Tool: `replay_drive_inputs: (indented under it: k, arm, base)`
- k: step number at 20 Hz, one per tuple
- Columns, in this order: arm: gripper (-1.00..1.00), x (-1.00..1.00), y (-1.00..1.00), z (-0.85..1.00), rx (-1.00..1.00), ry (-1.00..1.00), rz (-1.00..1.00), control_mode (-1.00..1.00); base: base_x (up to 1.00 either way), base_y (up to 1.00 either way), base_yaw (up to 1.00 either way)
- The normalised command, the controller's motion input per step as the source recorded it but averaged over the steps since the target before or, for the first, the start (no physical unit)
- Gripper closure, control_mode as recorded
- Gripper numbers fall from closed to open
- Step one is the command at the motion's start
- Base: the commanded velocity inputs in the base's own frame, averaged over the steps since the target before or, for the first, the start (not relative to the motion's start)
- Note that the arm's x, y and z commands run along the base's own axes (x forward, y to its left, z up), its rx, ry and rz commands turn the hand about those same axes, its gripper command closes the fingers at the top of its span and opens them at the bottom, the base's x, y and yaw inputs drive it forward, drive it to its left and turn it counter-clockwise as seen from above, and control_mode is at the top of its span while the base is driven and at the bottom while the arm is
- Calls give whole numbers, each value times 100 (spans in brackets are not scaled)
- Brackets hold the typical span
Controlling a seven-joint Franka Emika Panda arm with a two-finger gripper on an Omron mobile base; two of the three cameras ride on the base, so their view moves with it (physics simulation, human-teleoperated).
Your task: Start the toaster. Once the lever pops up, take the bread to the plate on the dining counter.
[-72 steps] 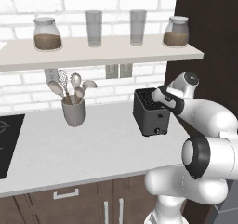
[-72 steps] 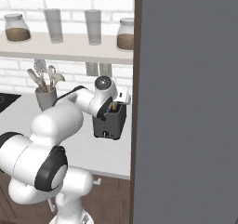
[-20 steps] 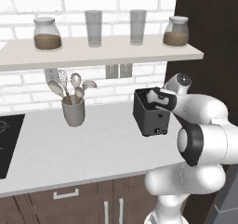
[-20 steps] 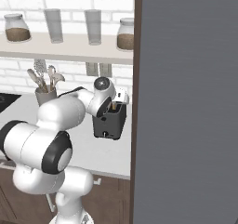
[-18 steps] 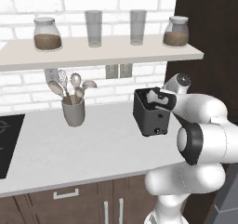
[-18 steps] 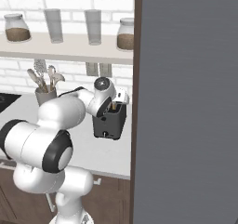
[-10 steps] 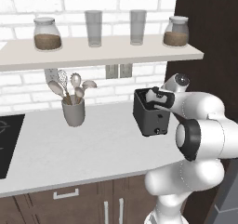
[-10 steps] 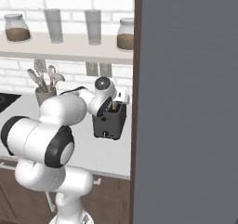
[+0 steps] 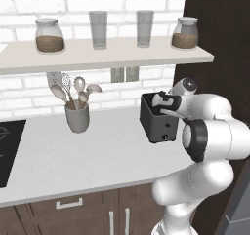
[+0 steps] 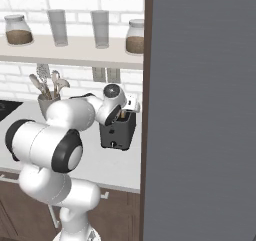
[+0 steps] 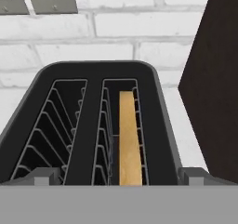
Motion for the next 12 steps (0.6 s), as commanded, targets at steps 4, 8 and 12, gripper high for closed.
replay_drive_inputs:
  k: [4, 8, 12]
  arm:
    - [100, 2, -4, -2, 0, 0, 0, -100]
    - [100, 0, -8, 0, 0, 0, 0, -100]
    - [100, 0, -13, 0, 0, -6, -1, -100]
  base:
    - [0, 0, 0]
    - [0, 0, 0]
    - [0, 0, 0]
